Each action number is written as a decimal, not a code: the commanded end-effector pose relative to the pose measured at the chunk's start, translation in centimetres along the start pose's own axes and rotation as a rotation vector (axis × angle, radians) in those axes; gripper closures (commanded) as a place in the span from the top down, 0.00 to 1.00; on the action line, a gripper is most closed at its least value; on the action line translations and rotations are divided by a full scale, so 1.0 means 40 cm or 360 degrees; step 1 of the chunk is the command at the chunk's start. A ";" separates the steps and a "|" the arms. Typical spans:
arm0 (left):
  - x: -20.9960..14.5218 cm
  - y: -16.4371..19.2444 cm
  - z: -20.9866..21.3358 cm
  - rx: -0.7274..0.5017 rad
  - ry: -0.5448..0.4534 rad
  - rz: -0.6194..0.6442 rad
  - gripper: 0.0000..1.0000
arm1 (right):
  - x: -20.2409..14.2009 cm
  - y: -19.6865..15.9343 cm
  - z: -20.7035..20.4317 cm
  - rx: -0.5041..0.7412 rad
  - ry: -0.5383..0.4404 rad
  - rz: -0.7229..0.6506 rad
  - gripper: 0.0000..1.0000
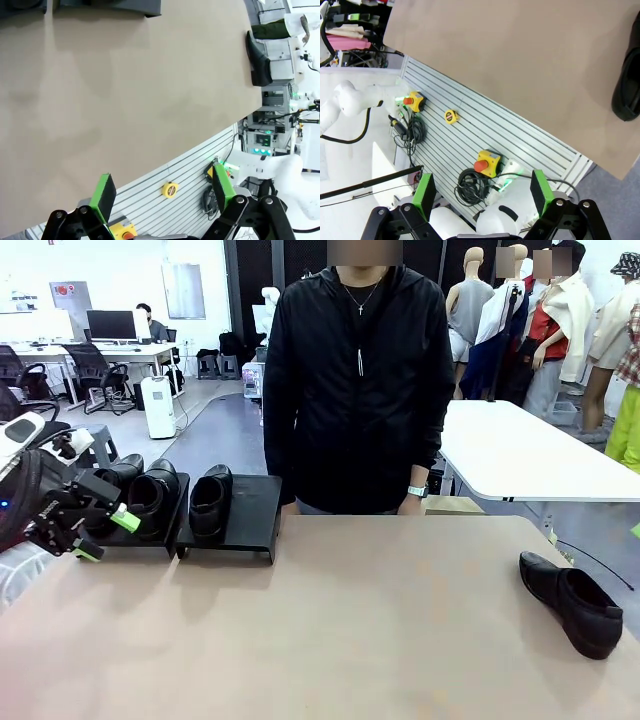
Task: Organize the shoes by placing them on the stand.
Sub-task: Pick up one Shoe and place it in the middle of the table.
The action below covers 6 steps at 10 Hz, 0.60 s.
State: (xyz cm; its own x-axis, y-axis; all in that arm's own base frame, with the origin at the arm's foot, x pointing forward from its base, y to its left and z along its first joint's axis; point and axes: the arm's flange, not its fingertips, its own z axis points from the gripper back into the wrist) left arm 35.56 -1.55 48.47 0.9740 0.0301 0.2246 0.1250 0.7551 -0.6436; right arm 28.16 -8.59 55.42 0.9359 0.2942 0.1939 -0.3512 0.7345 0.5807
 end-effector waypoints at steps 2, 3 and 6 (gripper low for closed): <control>-0.006 0.006 0.001 -0.0026 -0.0012 -0.0005 1.00 | -0.001 0.005 0.003 0.0023 -0.0013 0.0007 1.00; -0.006 0.006 0.001 -0.0026 -0.0012 -0.0005 1.00 | -0.001 0.005 0.003 0.0023 -0.0013 0.0007 1.00; -0.006 0.006 0.001 -0.0026 -0.0012 -0.0005 1.00 | 0.055 0.053 -0.064 -0.0284 0.0043 -0.0114 1.00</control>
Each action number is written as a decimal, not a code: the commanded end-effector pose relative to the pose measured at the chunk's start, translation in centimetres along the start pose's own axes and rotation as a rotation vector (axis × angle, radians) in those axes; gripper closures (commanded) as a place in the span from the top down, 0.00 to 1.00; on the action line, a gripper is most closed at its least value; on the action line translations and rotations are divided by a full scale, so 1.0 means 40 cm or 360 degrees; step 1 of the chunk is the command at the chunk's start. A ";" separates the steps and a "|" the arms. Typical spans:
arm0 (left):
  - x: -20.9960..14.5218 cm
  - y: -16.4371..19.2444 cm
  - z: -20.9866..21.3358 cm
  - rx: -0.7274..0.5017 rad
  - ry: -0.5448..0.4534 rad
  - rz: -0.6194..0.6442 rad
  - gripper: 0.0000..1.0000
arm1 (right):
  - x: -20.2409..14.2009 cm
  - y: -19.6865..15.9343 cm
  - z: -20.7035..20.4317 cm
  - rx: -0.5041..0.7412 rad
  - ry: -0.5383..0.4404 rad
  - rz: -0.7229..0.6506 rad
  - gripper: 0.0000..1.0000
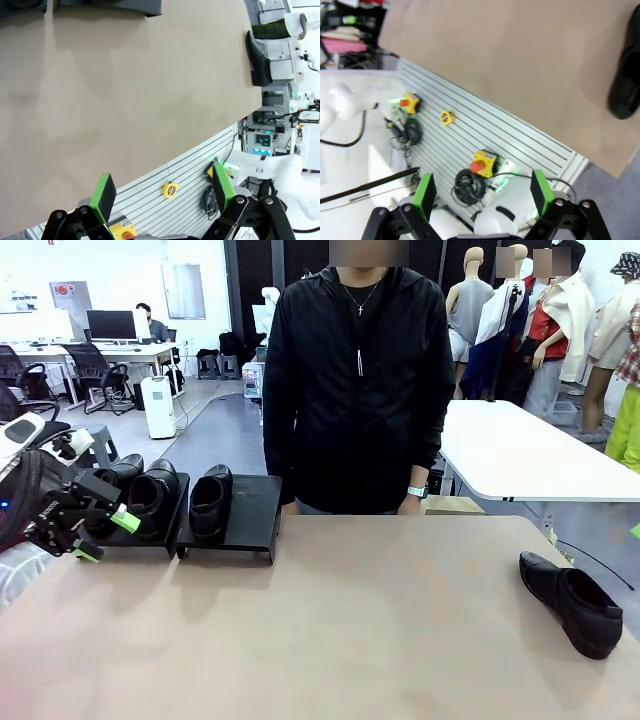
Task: Organize the shoes by placing them on the stand.
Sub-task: Pick up one Shoe and place it in the middle of the table.
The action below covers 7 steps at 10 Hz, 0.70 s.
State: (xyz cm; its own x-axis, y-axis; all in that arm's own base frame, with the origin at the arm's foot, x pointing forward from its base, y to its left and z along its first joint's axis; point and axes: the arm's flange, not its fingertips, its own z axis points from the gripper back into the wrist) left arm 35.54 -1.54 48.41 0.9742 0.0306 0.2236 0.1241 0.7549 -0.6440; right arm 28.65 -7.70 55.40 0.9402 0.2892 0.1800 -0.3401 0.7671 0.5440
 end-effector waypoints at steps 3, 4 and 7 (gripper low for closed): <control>-0.005 0.005 0.002 -0.0025 -0.0013 -0.0007 1.00 | 0.190 0.032 -0.211 -0.0907 0.0301 -0.0178 1.00; -0.005 0.005 0.002 -0.0025 -0.0013 -0.0007 1.00 | 0.209 0.012 -0.236 -0.1059 0.0300 -0.0252 1.00; -0.005 0.005 0.002 -0.0025 -0.0013 -0.0007 1.00 | 0.215 0.031 -0.260 -0.1020 0.0272 -0.0171 1.00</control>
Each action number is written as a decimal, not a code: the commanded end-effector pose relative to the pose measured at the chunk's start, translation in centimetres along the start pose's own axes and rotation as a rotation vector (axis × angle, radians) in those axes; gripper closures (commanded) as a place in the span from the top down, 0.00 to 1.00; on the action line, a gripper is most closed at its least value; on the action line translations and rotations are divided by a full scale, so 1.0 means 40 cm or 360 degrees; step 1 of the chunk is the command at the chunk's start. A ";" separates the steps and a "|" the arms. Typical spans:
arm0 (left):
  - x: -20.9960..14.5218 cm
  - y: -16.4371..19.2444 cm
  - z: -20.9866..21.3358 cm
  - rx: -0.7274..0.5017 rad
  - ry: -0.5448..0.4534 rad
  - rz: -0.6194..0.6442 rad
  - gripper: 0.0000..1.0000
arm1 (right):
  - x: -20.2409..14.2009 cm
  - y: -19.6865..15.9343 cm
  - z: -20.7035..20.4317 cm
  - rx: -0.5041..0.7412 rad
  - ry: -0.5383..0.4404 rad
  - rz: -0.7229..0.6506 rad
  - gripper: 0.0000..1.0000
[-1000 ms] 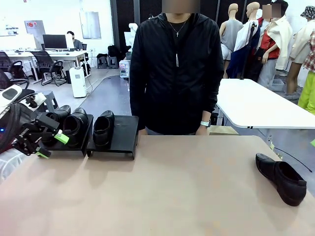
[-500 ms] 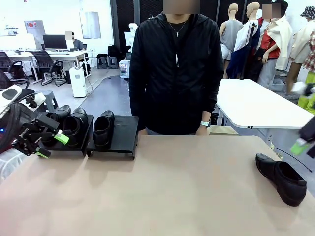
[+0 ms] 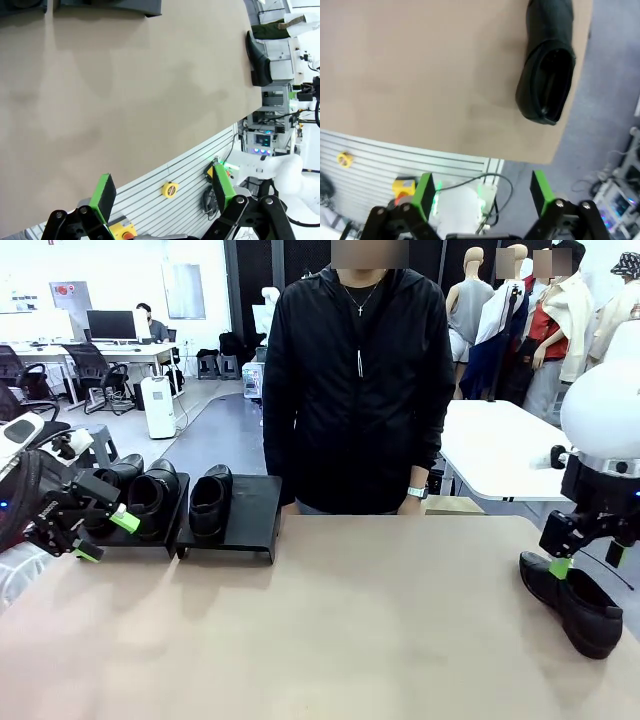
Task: Organize the shoes by placing them on the stand.
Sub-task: Pick up one Shoe and place it in the middle of the table.
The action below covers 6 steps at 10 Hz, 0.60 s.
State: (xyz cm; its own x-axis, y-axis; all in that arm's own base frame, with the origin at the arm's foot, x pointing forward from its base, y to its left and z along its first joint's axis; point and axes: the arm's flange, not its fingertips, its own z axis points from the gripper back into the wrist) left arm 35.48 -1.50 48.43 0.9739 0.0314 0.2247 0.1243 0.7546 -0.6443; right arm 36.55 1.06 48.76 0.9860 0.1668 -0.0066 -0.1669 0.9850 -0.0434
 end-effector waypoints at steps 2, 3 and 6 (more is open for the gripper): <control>-0.004 0.005 0.001 -0.0025 -0.0011 -0.0007 1.00 | 0.025 0.021 -0.033 -0.0158 0.0187 0.0106 1.00; -0.004 0.005 0.001 -0.0025 -0.0011 -0.0007 1.00 | 0.088 -0.017 -0.081 -0.0047 0.0234 0.0012 1.00; -0.004 0.005 0.001 -0.0025 -0.0011 -0.0007 1.00 | 0.204 -0.091 -0.186 0.0038 0.0173 -0.0140 1.00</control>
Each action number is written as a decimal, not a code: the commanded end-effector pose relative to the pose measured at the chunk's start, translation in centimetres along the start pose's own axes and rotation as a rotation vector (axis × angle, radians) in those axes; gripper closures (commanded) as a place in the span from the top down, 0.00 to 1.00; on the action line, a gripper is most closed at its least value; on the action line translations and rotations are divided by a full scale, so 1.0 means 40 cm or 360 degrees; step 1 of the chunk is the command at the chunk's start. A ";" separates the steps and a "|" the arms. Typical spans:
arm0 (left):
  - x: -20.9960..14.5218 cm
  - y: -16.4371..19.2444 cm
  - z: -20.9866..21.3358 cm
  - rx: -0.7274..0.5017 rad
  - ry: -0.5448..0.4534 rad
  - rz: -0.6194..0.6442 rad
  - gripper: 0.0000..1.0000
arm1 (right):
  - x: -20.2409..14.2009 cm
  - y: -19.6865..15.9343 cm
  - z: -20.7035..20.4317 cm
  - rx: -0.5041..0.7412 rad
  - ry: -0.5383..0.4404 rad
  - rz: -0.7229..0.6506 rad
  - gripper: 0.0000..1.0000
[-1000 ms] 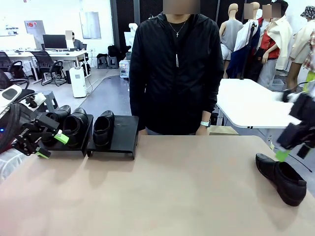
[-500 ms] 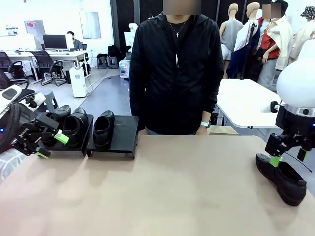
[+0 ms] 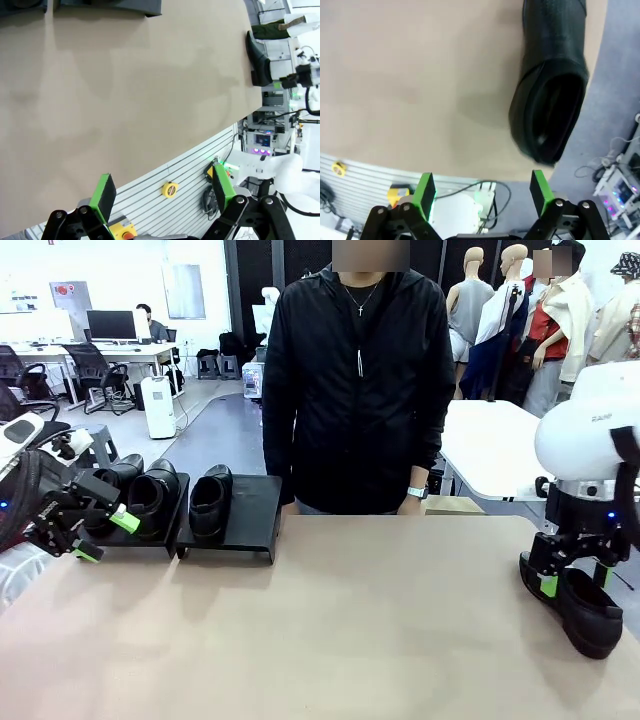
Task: Organize the shoes by placing them on the stand.
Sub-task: Pick up one Shoe and place it in the middle of the table.
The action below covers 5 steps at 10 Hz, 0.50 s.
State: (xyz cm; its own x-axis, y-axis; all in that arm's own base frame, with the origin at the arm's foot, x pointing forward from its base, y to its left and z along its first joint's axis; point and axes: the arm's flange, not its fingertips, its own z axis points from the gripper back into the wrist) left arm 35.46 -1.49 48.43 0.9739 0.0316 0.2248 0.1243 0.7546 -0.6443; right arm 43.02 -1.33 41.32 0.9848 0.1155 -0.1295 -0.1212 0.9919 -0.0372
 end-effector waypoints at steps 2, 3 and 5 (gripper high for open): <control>-0.004 0.004 0.000 -0.0024 -0.0010 -0.0007 1.00 | 0.092 -0.050 -0.033 -0.0003 -0.0135 -0.0146 1.00; -0.004 0.004 0.000 -0.0024 -0.0010 -0.0007 1.00 | 0.110 -0.063 -0.056 0.0026 -0.0073 -0.0176 1.00; -0.004 0.004 0.000 -0.0024 -0.0010 -0.0007 1.00 | 0.140 -0.082 -0.096 0.0044 -0.0008 -0.0191 1.00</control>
State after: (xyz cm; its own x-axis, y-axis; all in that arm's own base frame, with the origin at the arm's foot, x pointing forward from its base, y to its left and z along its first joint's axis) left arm 35.46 -1.49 48.43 0.9739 0.0316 0.2247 0.1242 0.7546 -0.6444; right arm 47.57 -4.11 36.98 0.9933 0.0285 -0.1117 -0.0320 0.9990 -0.0301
